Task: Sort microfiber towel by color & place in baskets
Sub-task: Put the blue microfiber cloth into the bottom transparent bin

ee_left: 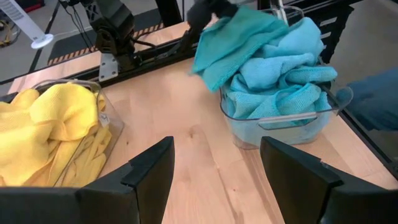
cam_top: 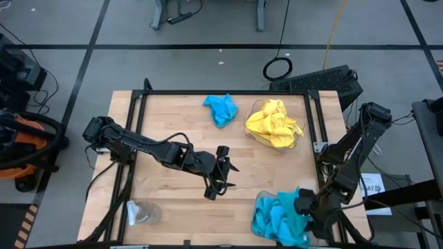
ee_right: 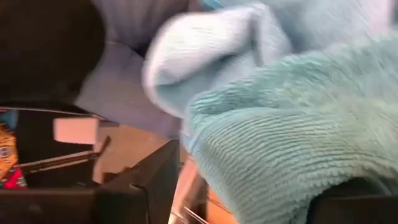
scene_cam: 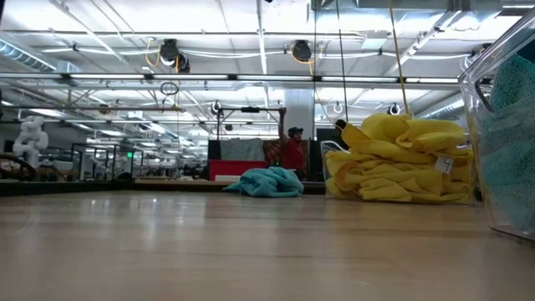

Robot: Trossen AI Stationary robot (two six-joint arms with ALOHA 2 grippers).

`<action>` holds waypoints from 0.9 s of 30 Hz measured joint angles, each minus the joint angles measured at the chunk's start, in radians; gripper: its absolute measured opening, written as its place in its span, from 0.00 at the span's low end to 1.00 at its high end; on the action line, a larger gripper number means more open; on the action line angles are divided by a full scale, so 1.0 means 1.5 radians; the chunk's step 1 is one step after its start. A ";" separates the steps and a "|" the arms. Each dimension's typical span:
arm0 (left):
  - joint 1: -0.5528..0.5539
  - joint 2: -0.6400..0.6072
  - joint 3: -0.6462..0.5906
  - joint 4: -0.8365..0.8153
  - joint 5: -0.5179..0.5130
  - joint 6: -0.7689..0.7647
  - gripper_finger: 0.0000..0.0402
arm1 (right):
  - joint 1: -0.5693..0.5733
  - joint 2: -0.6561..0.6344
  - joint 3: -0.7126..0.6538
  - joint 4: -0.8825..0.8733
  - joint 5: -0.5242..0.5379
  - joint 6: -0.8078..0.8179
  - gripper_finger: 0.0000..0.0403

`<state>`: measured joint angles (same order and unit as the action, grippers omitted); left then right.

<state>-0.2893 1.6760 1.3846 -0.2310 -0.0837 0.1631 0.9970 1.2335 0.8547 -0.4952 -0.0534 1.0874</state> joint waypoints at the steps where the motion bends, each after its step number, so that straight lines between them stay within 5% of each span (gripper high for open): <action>1: 0.000 0.000 0.000 0.000 0.000 0.000 0.61 | 0.000 0.000 0.000 -0.017 -0.003 0.008 0.50; 16: 0.016 0.000 0.000 -0.016 0.000 0.001 0.61 | 0.031 -0.004 0.000 -0.056 -0.020 0.071 0.41; 27: 0.032 0.005 0.000 -0.045 -0.034 0.001 0.61 | 0.032 -0.061 0.000 -0.056 0.036 0.054 0.35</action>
<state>-0.2411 1.6828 1.3846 -0.2984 -0.1354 0.1646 1.0450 1.1420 0.8547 -0.5785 0.0004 1.1680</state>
